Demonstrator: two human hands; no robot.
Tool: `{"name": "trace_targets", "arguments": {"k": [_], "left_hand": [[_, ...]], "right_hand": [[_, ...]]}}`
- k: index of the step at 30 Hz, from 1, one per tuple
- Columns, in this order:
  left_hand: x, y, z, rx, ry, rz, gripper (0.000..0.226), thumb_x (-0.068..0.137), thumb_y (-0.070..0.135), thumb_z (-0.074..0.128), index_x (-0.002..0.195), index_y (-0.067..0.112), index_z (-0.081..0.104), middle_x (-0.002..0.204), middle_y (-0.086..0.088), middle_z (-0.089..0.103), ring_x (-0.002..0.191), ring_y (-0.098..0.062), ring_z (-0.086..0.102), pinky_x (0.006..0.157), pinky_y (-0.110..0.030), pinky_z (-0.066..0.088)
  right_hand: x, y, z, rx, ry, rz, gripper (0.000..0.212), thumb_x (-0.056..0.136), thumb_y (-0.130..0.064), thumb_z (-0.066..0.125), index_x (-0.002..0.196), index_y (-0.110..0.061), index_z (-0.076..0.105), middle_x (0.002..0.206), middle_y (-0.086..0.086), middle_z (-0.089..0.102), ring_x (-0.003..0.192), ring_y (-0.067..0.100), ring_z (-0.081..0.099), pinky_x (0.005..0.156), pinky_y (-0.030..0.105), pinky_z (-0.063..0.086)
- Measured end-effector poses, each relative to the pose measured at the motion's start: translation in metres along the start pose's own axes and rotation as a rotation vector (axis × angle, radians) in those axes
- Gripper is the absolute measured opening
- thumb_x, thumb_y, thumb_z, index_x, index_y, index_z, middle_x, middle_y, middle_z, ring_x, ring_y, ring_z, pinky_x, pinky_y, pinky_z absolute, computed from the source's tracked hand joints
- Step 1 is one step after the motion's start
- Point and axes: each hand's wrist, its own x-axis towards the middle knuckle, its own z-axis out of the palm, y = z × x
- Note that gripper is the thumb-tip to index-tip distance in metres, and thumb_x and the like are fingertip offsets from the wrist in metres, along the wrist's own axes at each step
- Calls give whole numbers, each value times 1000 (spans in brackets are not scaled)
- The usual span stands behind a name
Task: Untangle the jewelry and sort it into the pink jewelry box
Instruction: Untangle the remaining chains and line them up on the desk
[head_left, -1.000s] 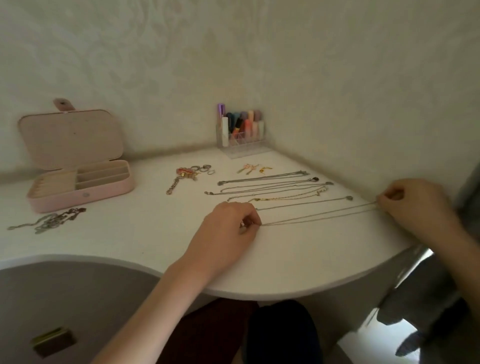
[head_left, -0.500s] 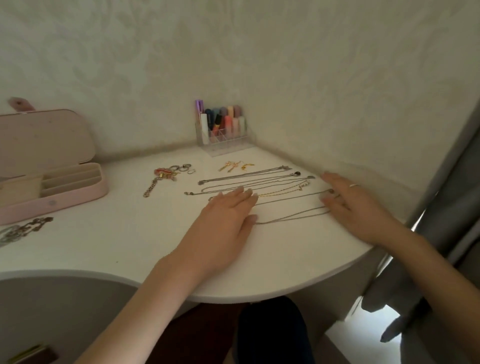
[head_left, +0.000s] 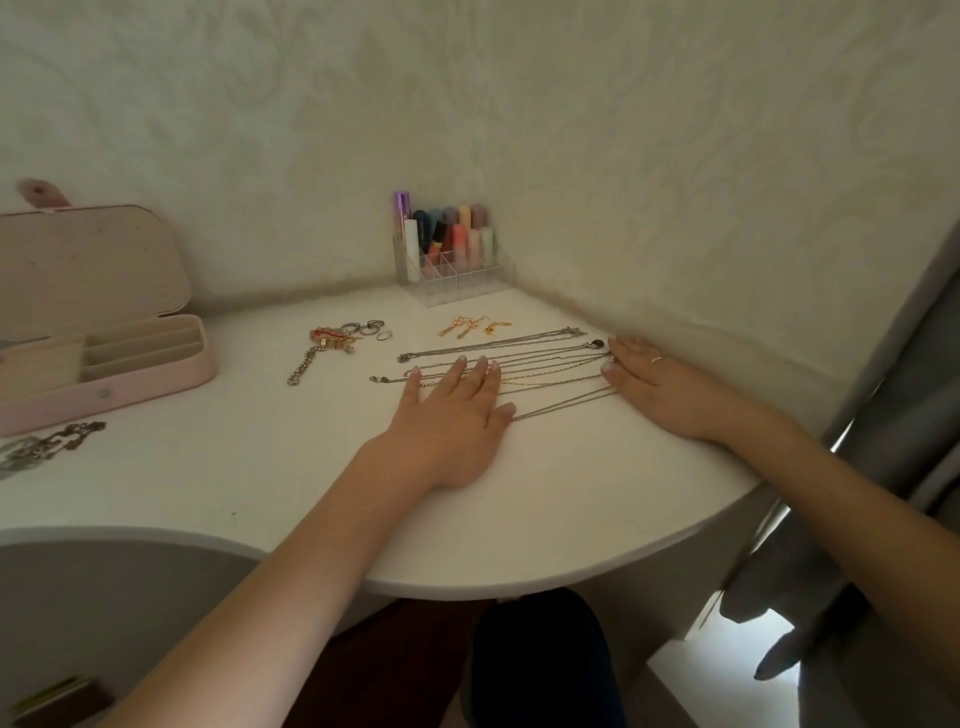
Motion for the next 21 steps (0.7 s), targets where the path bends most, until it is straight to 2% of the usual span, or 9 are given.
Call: {"name": "trace_targets", "arguments": {"k": [5,7,10,12,15,17,19,21], "left_hand": [[4,-4,-5,11,9,36,56,101,44,8,150,23,-8,158,8,-11,144,-10,-16,117,-46,-10],[2,-5,-5,2,71,49,57,101,44,9,150,25,-11,158,7,-12,144,-10,-17,117,-44,-10],[-5,-12,-7,59,239,57,57,100,45,11,149,26,-13,158,5,-15,143,-11,-21,117,-41,-10],[-13,-23,-11,56,295,44,58,100,45,11,149,26,-13,158,4,-16,142,-11,-22,118,-40,-10],[-33,-52,-19,92,309,-42,58,102,38,19,150,22,-11,158,1,-14,143,-14,-21,117,-39,-9],[-52,-74,-23,109,269,-133,62,102,25,29,150,19,-10,158,-2,-14,144,-17,-20,117,-40,-6],[-75,-97,-24,113,217,-259,65,100,13,32,151,18,-8,159,-3,-12,145,-19,-16,118,-40,-2],[-99,-123,-23,127,200,-400,66,96,5,33,151,15,-2,159,-7,-6,146,-23,-8,118,-40,5]], "right_hand": [[-1,0,3,42,44,-6,60,101,-43,28,151,-12,18,159,0,13,147,12,7,115,20,1],[-4,-2,1,55,72,-5,58,101,-41,29,150,-11,20,158,0,16,146,12,8,114,21,3],[-8,-8,-4,-7,269,-57,52,102,-36,31,147,-10,30,155,6,28,146,16,15,115,24,4],[-10,-24,-6,4,395,-133,46,102,-31,32,142,-9,40,148,10,40,144,18,23,115,24,3],[-12,-74,-3,96,437,-251,39,102,-24,37,139,-14,46,144,4,45,143,17,23,114,21,2],[-8,-116,2,157,385,-317,39,102,-24,38,140,-19,44,146,-3,39,144,17,16,111,17,0],[3,-159,11,177,360,-452,37,100,-19,41,137,-18,48,146,-3,42,144,13,19,109,15,-6],[18,-204,26,209,283,-572,37,98,-14,43,134,-17,51,144,0,46,144,11,22,113,18,-6]]}}
